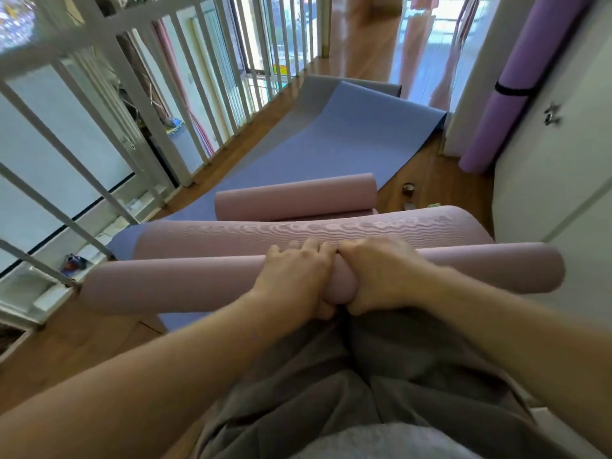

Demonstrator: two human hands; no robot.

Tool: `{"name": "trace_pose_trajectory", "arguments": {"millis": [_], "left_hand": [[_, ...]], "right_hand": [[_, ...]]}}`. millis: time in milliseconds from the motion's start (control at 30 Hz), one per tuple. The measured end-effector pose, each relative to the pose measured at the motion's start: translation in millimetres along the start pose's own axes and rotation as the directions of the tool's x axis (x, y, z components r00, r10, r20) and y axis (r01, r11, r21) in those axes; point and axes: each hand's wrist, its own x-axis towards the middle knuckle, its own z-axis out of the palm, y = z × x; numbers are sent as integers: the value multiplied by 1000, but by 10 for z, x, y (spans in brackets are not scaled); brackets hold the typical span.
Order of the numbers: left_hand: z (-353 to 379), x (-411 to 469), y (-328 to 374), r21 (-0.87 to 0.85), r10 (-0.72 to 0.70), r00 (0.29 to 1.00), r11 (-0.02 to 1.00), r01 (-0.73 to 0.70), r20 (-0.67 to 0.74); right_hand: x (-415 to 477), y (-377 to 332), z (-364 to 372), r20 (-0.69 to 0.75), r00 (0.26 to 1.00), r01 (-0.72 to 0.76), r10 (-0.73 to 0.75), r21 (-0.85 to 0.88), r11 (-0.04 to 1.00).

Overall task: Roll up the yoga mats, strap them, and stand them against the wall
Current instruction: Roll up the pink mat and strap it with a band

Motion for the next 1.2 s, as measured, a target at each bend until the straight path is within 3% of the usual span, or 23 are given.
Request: {"name": "trace_pose_trajectory", "arguments": {"millis": [33, 100, 233, 300, 367, 433, 467, 567, 633, 700, 800, 1000, 1200], "left_hand": [[48, -40, 50, 75, -7, 997, 997, 13, -72], [77, -11, 57, 91, -1, 996, 996, 10, -93], [-130, 211, -103, -73, 42, 994, 997, -35, 100], [-130, 208, -85, -62, 19, 996, 998, -13, 90], [-28, 123, -23, 63, -19, 998, 998, 23, -63], [77, 57, 15, 173, 5, 984, 985, 27, -177], [81, 87, -2, 162, 11, 984, 987, 18, -176], [-80, 299, -127, -8, 7, 1000, 1000, -7, -30], [-171, 403, -148, -45, 13, 999, 999, -12, 39], [-132, 386, -124, -37, -3, 999, 999, 4, 33], [-43, 244, -84, 4, -14, 996, 1000, 14, -91], [-463, 44, -48, -96, 18, 996, 995, -27, -89], [-183, -257, 161, -122, 27, 997, 992, -18, 75]], "right_hand": [[53, 30, -59, 72, 997, -1, 1, 8, 1000], [81, 36, -13, 64, 997, -45, 44, 10, 999], [-121, -68, 396, -396, 918, -75, -16, -213, 974], [-51, -42, 232, -290, 957, -70, 20, -164, 984], [103, 37, -11, -63, 996, -59, 56, -48, 997], [192, 68, -87, 7, 999, -45, 45, -26, 999], [197, 62, -48, -27, 998, -65, 64, -36, 997], [104, 22, 323, -315, 946, -139, 73, -192, 971], [108, 66, 422, -445, 894, -134, 39, -186, 973], [161, 117, 370, -426, 903, -135, 48, -177, 975], [167, 92, 302, -379, 925, -106, 14, -222, 969], [-91, -25, -293, -275, 954, 49, -118, -245, 968], [-356, -144, 6, -167, 977, 87, -133, -255, 963]]}}
